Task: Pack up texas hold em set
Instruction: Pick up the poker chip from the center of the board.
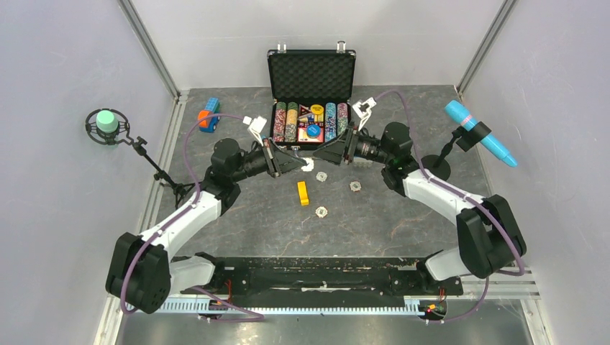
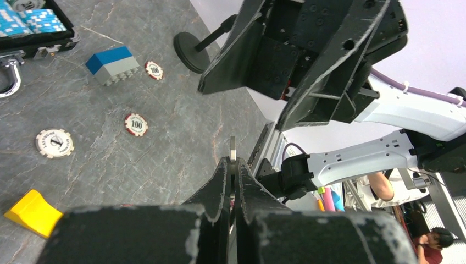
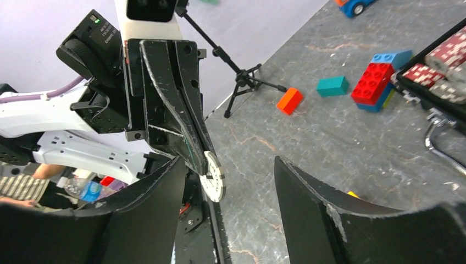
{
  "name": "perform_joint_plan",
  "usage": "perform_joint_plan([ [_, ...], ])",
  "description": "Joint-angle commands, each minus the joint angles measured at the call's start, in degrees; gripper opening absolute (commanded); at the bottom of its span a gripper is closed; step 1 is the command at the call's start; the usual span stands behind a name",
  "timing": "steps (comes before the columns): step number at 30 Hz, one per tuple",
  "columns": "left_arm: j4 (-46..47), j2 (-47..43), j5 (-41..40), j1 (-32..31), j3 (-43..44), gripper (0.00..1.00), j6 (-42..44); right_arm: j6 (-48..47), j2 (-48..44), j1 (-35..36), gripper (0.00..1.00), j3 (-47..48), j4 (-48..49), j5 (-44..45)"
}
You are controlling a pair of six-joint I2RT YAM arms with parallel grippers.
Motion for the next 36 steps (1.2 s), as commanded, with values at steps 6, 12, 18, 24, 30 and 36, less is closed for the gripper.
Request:
perform_joint_plan([
  [6, 4.4, -0.5, 1.0, -0.9, 2.7, 0.02, -0.4, 2.9, 2.4, 1.3, 0.52, 1.4, 4.1, -4.0],
  [12, 4.4, -0.6, 1.0, -0.9, 2.5, 0.02, -0.4, 7.8, 3.5, 1.3, 0.39, 0.3, 10.8, -6.7],
  [18, 4.4, -0.7, 1.0, -0.9, 2.6, 0.02, -0.3, 9.2, 4.3, 1.6, 0.34, 0.3, 11.8, -8.5],
  [24, 4.5, -1.1, 0.7, -0.9, 2.7, 0.02, -0.3, 8.9, 4.8, 2.0, 0.3, 0.5, 11.4, -9.5],
  [30, 4.5, -1.2, 0.5, -0.9, 2.6, 0.02, -0.3, 8.1, 5.2, 2.1, 0.2, 0.9, 10.0, -10.5],
  [36, 4.5, -1.1, 0.2, -0.9, 2.5, 0.02, -0.3, 8.1, 5.3, 2.2, 0.07, 1.1, 10.0, -11.5],
])
